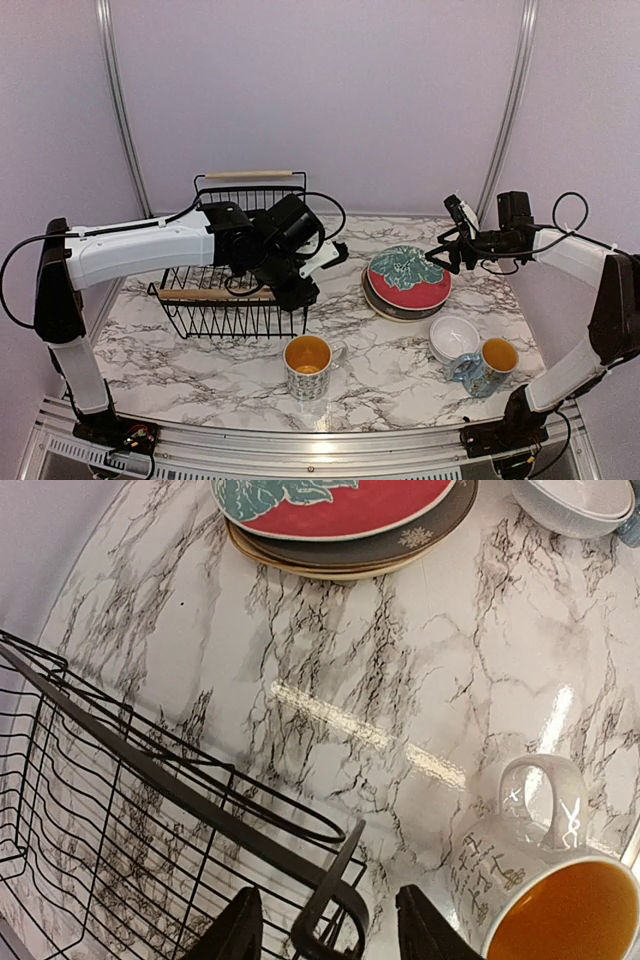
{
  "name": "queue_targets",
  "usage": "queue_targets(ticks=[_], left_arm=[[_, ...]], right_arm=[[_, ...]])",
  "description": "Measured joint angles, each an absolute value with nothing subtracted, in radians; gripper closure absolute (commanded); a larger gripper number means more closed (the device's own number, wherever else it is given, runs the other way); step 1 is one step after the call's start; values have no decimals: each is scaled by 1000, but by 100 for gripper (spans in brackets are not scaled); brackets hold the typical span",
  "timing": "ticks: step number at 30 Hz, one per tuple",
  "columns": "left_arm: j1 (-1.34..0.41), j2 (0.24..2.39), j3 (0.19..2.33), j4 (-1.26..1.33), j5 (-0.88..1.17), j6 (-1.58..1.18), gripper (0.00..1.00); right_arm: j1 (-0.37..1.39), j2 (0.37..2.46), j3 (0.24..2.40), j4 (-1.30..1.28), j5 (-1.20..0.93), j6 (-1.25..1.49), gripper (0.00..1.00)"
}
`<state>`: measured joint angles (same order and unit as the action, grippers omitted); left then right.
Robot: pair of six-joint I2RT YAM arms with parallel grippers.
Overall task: Load the mixed dishes into the dish rack
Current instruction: Move the dish rack to the center of the board.
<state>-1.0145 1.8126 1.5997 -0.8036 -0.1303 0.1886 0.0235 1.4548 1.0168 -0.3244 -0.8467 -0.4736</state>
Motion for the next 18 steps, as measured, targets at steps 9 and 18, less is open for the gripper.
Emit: queue_targets(ticks=[9,18], left_arm=[[-1031,1930,1742,-754,-67,212,54],[-1068,1919,1821,-763,-147,126,25]], right_arm=[[23,1455,1017,-327,-846,-476,9],[23,1464,1018,-332,-844,-480,9]])
